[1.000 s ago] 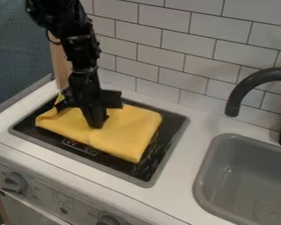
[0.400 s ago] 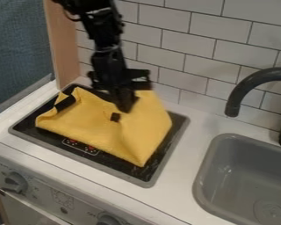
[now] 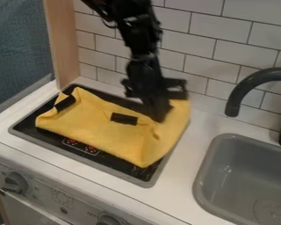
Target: Unfold the cloth from the middle to the right
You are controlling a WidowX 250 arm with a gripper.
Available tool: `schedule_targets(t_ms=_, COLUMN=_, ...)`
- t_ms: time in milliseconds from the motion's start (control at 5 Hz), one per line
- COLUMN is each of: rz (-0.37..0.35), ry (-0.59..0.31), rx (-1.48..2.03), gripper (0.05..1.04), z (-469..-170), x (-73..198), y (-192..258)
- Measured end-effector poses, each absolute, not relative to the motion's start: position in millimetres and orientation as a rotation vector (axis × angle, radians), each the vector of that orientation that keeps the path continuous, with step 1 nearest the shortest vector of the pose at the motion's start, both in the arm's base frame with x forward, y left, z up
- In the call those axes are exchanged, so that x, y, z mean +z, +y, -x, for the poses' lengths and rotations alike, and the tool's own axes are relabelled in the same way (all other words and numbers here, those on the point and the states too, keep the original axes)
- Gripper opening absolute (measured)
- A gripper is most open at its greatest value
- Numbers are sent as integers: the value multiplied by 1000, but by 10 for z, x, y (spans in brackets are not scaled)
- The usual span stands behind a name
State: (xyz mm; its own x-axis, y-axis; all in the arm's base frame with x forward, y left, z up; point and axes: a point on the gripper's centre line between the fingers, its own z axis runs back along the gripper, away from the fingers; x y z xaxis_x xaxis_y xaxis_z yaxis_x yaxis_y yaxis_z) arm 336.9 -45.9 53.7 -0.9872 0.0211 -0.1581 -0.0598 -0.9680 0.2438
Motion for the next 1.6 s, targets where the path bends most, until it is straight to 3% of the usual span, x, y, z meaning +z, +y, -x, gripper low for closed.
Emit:
schedule_targets(t_ms=600, rz=148, ry=379, rx=3001, gripper=71, z=-3428, x=135, y=-1014)
schedule_targets(t_ms=800, rz=147, ry=376, rx=3002, gripper=222, z=-3429, x=132, y=-1017)
schedule_targets(t_ms=1200, rz=109, ry=408, rx=2997, gripper=765, z=-3398, x=138, y=-987)
schedule_targets(t_ms=1400, rz=140, ry=401, rx=2979, gripper=1003, z=-3403, x=283, y=-965)
schedule_targets(t_ms=1600, rz=240, ry=345, rx=2962, gripper=1007, z=-3387, x=628, y=-893)
